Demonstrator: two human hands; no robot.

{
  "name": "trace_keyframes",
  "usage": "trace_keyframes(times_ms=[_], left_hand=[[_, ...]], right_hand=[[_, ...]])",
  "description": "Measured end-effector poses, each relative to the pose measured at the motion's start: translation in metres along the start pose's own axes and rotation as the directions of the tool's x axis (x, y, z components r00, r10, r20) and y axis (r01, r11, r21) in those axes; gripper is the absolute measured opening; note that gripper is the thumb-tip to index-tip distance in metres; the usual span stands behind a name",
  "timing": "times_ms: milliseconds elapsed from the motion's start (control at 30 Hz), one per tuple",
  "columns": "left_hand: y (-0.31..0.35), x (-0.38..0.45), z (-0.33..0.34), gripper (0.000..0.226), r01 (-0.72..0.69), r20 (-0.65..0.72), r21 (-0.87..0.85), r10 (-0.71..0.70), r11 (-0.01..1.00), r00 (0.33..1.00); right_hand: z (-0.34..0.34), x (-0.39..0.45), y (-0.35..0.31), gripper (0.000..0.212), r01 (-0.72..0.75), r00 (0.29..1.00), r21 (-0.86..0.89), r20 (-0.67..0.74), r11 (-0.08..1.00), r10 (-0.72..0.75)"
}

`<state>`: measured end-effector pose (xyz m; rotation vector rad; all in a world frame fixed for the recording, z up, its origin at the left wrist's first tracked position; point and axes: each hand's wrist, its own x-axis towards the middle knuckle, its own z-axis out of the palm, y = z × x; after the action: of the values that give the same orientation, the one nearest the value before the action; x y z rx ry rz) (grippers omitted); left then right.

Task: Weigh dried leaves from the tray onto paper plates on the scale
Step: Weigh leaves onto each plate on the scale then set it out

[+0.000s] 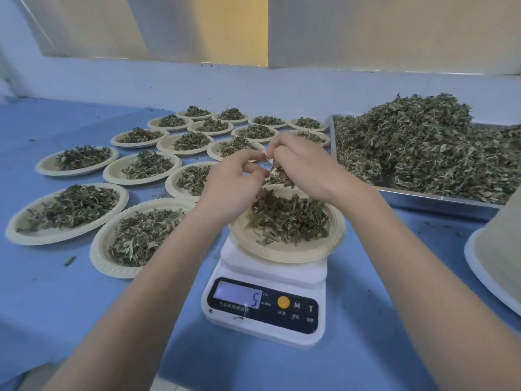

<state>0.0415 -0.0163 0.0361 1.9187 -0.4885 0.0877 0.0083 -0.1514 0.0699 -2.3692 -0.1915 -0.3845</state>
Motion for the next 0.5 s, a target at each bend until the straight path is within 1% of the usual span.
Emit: trace_keyframes(times_ms=[33,100,200,233,300,433,500], left_hand=[[0.001,0.000,0.001,0.032,-0.002,0.006,-0.001,0.002,1.000,1.000],[0.003,-0.001,0.002,0.030,-0.010,0.024,-0.007,0.010,1.000,1.000],[0.007,-0.002,0.004,0.033,-0.002,0.032,-0.043,0.004,0.999,0.999],[0.007,-0.003,0.003,0.036,0.004,0.026,-0.054,-0.002,0.999,1.000],[0.009,-0.005,0.002,0.051,0.018,0.016,-0.074,-0.017,0.997,1.000],[0.011,-0.010,-0.002,0.091,0.046,0.030,-0.118,-0.043,0.992,0.999],[0.011,-0.013,-0.002,0.097,0.053,0.058,-0.139,-0.045,0.989,0.997]], right_hand=[[-0.002,0.001,-0.001,0.016,-0.018,1.000,0.045,0.020,0.999,0.017],[-0.004,0.002,-0.001,0.022,-0.028,0.999,0.107,0.040,0.994,0.024],[-0.007,0.002,0.000,0.037,0.008,0.996,0.160,0.086,0.987,-0.022],[-0.008,0.002,0.001,0.038,0.031,0.994,0.157,0.097,0.987,-0.046],[-0.011,0.001,0.001,0.033,0.077,0.991,0.138,0.098,0.987,-0.091],[-0.012,0.003,0.000,0.027,0.110,0.992,0.107,0.045,0.988,-0.115],[-0.010,0.005,0.001,0.022,0.124,0.992,0.079,-0.024,0.989,-0.123]])
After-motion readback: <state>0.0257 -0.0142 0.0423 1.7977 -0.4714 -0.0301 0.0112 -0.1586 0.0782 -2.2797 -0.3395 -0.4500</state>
